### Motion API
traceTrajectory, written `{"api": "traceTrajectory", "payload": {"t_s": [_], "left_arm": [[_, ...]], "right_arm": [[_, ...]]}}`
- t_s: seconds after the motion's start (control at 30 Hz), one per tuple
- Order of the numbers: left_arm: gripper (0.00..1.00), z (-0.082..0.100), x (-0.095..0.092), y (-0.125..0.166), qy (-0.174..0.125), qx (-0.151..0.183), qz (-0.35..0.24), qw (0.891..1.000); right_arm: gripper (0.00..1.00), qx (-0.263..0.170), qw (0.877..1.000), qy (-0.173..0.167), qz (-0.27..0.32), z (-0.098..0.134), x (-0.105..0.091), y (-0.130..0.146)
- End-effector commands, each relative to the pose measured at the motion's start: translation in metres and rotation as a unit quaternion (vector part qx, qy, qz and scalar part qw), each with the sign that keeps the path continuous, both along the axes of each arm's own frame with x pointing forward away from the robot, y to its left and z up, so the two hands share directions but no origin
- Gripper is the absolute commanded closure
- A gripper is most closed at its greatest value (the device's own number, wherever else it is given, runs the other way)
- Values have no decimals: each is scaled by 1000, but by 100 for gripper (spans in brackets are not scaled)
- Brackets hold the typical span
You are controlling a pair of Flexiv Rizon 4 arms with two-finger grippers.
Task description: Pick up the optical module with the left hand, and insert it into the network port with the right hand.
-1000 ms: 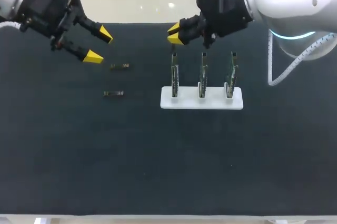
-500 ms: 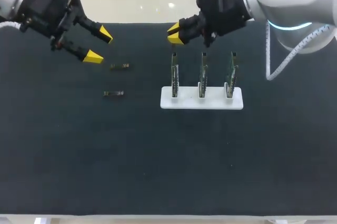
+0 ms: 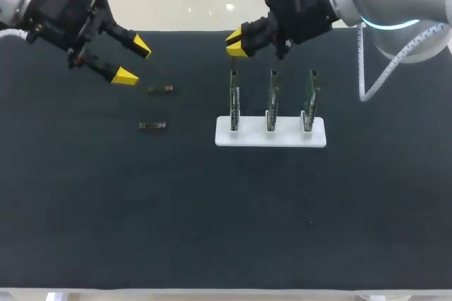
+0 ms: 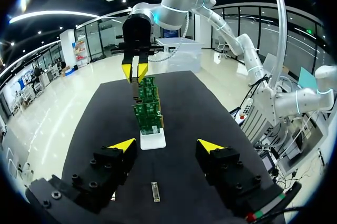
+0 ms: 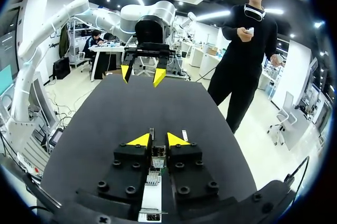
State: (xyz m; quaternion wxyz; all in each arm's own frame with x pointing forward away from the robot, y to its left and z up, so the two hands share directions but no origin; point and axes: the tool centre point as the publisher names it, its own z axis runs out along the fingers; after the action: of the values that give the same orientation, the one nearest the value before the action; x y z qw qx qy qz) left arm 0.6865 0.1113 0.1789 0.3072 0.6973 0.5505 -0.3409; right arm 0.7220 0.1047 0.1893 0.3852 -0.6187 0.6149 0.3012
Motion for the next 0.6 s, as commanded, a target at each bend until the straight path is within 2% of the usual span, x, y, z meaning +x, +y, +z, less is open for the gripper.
{"api": "traceTrajectory", "payload": {"t_s": [0.03, 0.6], "left_arm": [[0, 0, 0, 0, 0, 1, 0, 1000], [0, 0, 0, 0, 0, 1, 0, 1000]], "right_arm": [[100, 0, 1000, 2, 4, 1, -1, -1], [100, 3, 1000, 3, 31, -4, -1, -4]]}}
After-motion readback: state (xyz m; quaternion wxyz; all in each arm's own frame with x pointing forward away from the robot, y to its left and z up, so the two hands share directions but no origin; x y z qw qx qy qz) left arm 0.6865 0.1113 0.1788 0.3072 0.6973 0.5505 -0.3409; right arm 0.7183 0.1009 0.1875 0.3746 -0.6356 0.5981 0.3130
